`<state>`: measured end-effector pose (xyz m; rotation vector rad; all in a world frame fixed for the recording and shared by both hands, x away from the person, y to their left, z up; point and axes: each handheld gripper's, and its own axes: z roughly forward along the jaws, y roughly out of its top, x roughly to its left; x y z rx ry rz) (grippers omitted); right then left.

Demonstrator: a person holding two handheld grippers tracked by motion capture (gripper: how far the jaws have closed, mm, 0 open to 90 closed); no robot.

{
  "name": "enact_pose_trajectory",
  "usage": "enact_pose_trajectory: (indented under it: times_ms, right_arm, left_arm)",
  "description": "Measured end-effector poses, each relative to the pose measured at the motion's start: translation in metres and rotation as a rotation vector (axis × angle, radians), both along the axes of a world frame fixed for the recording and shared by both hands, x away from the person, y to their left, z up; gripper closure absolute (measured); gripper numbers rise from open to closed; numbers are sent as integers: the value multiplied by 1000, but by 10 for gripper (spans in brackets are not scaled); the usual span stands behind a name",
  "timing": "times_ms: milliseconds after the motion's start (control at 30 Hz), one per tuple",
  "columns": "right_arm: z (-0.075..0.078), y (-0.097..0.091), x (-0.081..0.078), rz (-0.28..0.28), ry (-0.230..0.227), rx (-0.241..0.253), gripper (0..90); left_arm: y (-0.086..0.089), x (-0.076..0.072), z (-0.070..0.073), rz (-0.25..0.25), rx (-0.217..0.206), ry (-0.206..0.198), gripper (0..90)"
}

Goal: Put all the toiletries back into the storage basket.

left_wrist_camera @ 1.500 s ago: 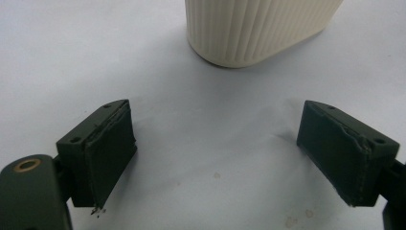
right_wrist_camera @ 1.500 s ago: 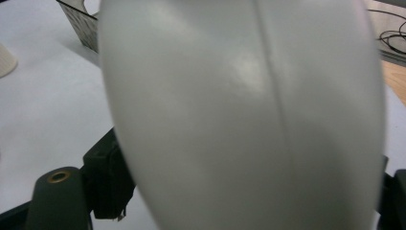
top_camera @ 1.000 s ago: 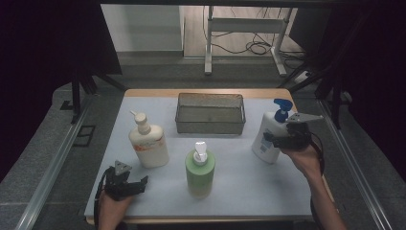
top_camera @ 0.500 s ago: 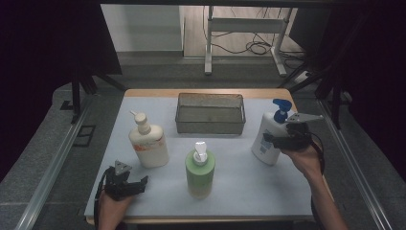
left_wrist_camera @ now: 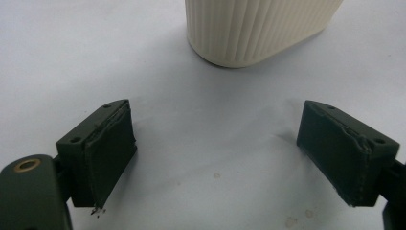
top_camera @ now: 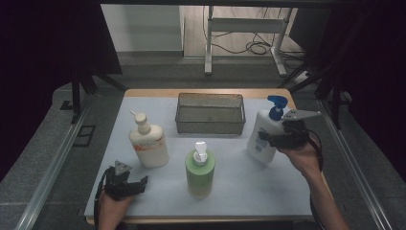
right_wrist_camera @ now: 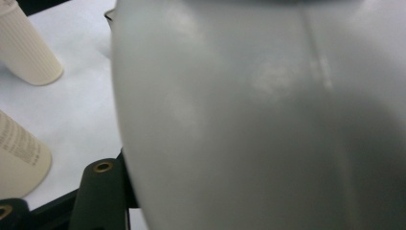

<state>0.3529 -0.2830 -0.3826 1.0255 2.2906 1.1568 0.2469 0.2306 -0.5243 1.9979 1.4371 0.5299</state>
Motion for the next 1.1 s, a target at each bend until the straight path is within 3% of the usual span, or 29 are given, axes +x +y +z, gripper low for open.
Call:
enact_pose_trajectory:
  times_ms: [467, 1100]
  right_arm:
    - [19, 25, 3, 45, -21, 0, 374]
    - [37, 60, 17, 44, -31, 9, 374]
  left_arm:
    - [0, 0, 0, -3, 2, -1, 124]
    - [0, 0, 0, -3, 2, 0, 124]
